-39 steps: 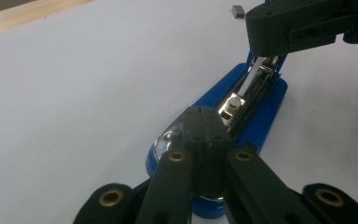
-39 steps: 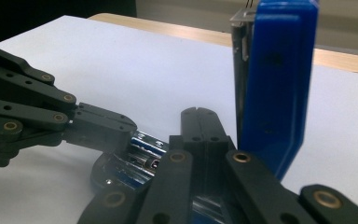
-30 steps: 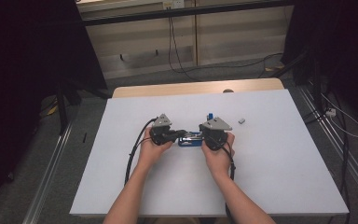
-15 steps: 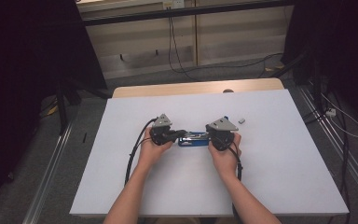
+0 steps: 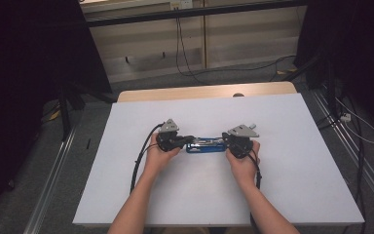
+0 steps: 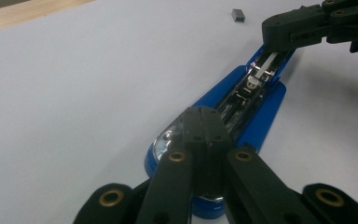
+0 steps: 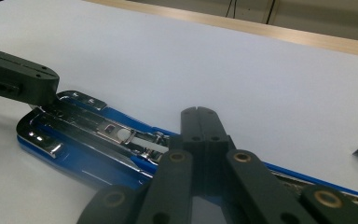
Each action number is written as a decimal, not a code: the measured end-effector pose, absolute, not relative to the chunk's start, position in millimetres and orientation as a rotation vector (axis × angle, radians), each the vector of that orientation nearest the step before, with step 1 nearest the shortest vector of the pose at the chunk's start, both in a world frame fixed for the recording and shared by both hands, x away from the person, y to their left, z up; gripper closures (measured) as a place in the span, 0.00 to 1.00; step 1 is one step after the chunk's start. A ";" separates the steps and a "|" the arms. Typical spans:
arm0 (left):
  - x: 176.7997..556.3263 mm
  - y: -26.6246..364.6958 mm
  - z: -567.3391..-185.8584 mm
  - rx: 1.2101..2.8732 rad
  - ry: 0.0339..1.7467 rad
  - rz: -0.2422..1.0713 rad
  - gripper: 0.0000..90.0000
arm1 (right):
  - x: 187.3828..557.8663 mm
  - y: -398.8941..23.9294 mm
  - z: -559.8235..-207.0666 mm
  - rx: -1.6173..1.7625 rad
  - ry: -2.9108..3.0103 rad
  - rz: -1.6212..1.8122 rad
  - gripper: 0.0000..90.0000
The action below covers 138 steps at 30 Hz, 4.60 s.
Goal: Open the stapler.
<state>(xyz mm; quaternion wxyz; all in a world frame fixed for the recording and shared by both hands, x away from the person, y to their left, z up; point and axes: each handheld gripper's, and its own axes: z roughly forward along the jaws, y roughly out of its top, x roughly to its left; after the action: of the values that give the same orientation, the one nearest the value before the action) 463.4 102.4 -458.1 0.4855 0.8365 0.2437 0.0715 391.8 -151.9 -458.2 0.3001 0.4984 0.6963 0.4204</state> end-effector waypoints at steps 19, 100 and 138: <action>459.8 99.3 -446.9 2.014 0.609 0.175 0.90 | 397.9 -155.1 -452.8 1.280 1.948 1.098 1.00; 444.6 147.6 -416.7 1.996 0.798 0.178 0.10 | 453.4 -243.9 -456.7 1.641 1.781 0.845 0.41; 449.2 144.4 -425.7 2.051 0.822 0.184 0.12 | 460.6 -241.2 -467.6 1.670 1.802 0.843 0.71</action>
<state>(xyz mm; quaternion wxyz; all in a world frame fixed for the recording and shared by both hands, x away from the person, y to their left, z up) 449.2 144.4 -425.7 0.4460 0.8279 0.3320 0.0742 460.6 -241.2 -467.6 0.2685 0.6193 0.6683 0.3126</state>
